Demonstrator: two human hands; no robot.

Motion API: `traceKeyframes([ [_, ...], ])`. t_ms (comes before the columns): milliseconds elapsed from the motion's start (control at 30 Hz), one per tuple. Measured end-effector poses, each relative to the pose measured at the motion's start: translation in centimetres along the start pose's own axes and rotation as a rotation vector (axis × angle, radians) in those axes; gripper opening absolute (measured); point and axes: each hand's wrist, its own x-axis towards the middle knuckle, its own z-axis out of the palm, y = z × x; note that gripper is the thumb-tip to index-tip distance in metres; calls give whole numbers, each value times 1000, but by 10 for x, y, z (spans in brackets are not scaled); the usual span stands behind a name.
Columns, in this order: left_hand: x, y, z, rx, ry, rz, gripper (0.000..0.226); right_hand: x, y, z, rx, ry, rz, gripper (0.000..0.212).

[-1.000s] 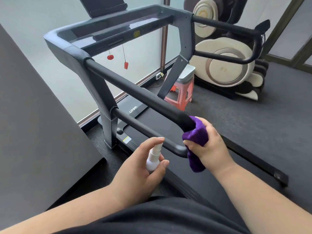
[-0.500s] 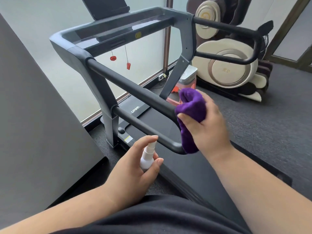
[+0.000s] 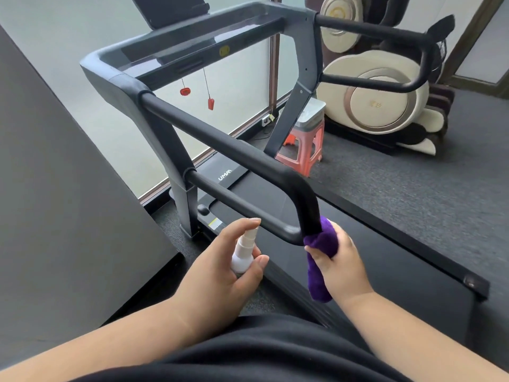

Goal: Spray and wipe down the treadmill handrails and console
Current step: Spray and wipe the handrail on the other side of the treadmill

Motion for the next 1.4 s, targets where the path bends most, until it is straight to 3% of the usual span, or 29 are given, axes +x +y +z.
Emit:
traceKeyframes([
  [133, 7, 0, 2, -3, -12, 14, 50, -4, -12, -8, 97, 138, -11, 68],
  [267, 13, -2, 2, 0, -22, 50, 52, 9, -63, -17, 120, 256, -256, 78],
  [433, 22, -13, -11, -21, -18, 56, 51, 22, -121, 2, -355, 277, -558, 73],
  [533, 27, -25, -22, -36, -9, 70, 53, 26, -135, 19, -730, 361, -587, 74],
  [600, 32, -36, -31, -43, 3, 75, 53, 30, -142, 27, -857, 381, -614, 73],
  [700, 42, -56, -50, -51, 11, 68, 52, 37, -163, 53, -1038, 395, -674, 53],
  [833, 61, -84, -82, -62, 19, 80, 52, 49, -194, 103, -1219, 302, -655, 53],
  [1200, 103, -189, -196, -86, 37, 104, 54, 122, -250, 234, -1178, 334, -638, 52],
  [1400, 118, -231, -246, -82, 57, 124, 55, 159, -283, 294, -1151, 240, -642, 61],
])
